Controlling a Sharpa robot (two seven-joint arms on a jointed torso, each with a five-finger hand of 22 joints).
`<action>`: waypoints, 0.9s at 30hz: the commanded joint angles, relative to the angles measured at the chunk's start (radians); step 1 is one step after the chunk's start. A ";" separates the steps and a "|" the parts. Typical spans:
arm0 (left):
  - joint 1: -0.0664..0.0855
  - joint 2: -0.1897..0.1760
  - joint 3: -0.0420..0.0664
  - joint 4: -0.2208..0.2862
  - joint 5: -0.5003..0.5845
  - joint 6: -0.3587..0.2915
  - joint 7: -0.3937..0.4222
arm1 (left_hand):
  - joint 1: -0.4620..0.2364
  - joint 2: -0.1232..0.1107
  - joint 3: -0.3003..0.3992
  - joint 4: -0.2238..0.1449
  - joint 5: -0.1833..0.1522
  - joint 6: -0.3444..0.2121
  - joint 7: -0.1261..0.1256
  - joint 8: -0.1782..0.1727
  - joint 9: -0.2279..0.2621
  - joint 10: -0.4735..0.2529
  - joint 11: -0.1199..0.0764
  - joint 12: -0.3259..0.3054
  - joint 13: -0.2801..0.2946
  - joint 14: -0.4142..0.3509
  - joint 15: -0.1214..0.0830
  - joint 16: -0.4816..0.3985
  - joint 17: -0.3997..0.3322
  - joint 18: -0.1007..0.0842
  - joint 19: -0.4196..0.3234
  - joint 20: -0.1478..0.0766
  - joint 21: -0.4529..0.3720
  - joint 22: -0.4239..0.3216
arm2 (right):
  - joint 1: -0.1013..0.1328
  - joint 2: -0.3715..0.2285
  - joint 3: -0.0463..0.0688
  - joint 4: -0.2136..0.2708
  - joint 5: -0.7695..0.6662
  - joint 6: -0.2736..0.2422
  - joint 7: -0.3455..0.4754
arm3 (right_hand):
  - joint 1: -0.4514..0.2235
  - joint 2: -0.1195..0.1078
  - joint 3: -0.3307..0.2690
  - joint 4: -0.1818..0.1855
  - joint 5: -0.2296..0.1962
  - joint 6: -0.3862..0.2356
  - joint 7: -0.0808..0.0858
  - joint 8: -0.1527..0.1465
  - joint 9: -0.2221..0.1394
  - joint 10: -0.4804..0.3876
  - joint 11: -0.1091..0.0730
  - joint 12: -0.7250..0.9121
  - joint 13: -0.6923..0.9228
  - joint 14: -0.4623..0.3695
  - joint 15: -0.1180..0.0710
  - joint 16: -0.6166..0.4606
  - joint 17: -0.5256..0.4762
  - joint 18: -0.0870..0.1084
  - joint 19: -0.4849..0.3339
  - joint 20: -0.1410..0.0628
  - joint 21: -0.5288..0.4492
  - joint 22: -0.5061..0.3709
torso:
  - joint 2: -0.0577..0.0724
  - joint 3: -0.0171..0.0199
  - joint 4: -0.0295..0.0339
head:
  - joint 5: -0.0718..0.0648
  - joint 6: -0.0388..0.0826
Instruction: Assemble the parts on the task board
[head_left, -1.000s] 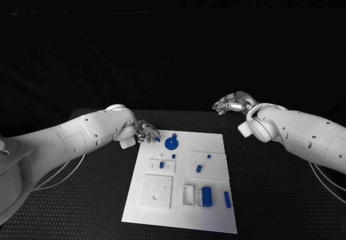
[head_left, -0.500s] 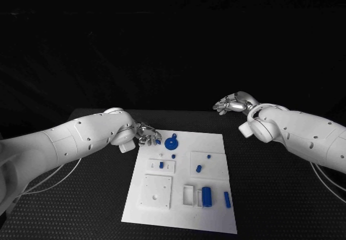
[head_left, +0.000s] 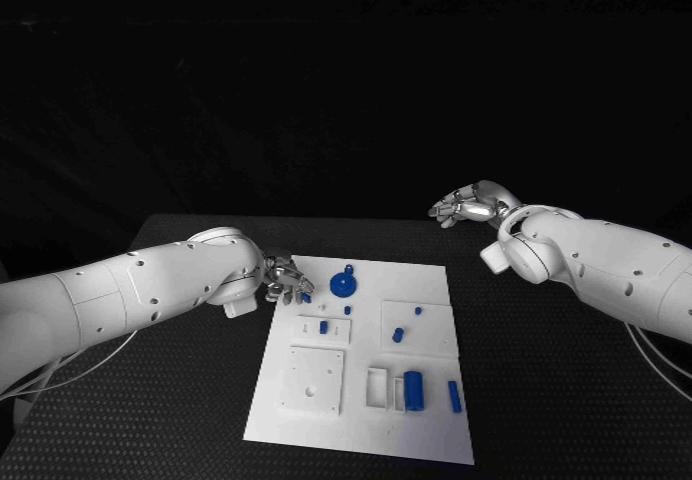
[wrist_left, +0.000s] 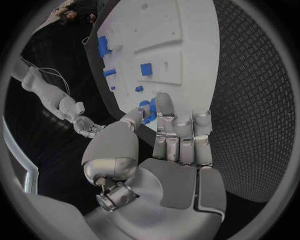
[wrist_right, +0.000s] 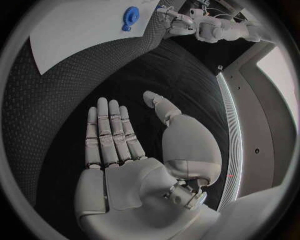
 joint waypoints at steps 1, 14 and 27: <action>0.001 -0.014 0.000 0.029 -0.090 0.012 -0.013 | 0.013 0.000 0.168 -0.158 -0.007 0.008 -0.001 -0.001 0.002 0.006 -0.001 -0.001 0.001 0.012 -0.015 0.004 -0.002 0.003 0.009 -0.110 0.003 0.008 | -0.002 -0.003 0.000 0.003 0.003 0.003 0.007 | -0.001 0.005 -0.003 0.004 0.005 -0.008 -0.001 0.004 -0.001 0.007 0.000 -0.004 -0.002 -0.005 -0.001 -0.004 0.001 -0.014 -0.003 0.002 -0.007 0.002 | 0.000 -0.0005 -0.0009 | 0.003 0.000; 0.001 -0.047 -0.023 0.093 -0.118 0.052 -0.056 | 0.021 -0.006 0.171 -0.156 -0.006 0.013 -0.003 -0.001 0.004 0.012 -0.002 -0.001 0.002 0.017 -0.016 0.007 -0.003 0.003 0.013 -0.111 0.004 0.008 | -0.005 -0.007 0.000 0.004 0.004 0.002 0.007 | -0.001 0.005 -0.002 0.004 0.005 -0.008 -0.001 0.004 -0.001 0.007 0.000 -0.004 -0.002 -0.005 -0.001 -0.005 0.002 -0.014 -0.002 0.002 -0.008 0.003 | 0.001 0.0011 -0.0024 | 0.009 -0.009; -0.002 -0.042 -0.023 0.117 -0.118 0.039 -0.064 | 0.021 -0.004 0.171 -0.154 -0.007 0.014 -0.003 -0.002 0.004 0.013 -0.002 -0.002 0.002 0.019 -0.016 0.007 -0.004 0.003 0.014 -0.111 0.004 0.008 | -0.005 -0.006 0.000 0.003 0.005 0.003 0.007 | 0.000 0.005 -0.002 0.004 0.005 -0.008 -0.001 0.005 -0.002 0.007 0.000 -0.004 -0.002 -0.005 -0.001 -0.005 0.002 -0.014 -0.002 0.002 -0.009 0.004 | 0.002 0.0016 -0.0038 | 0.011 -0.013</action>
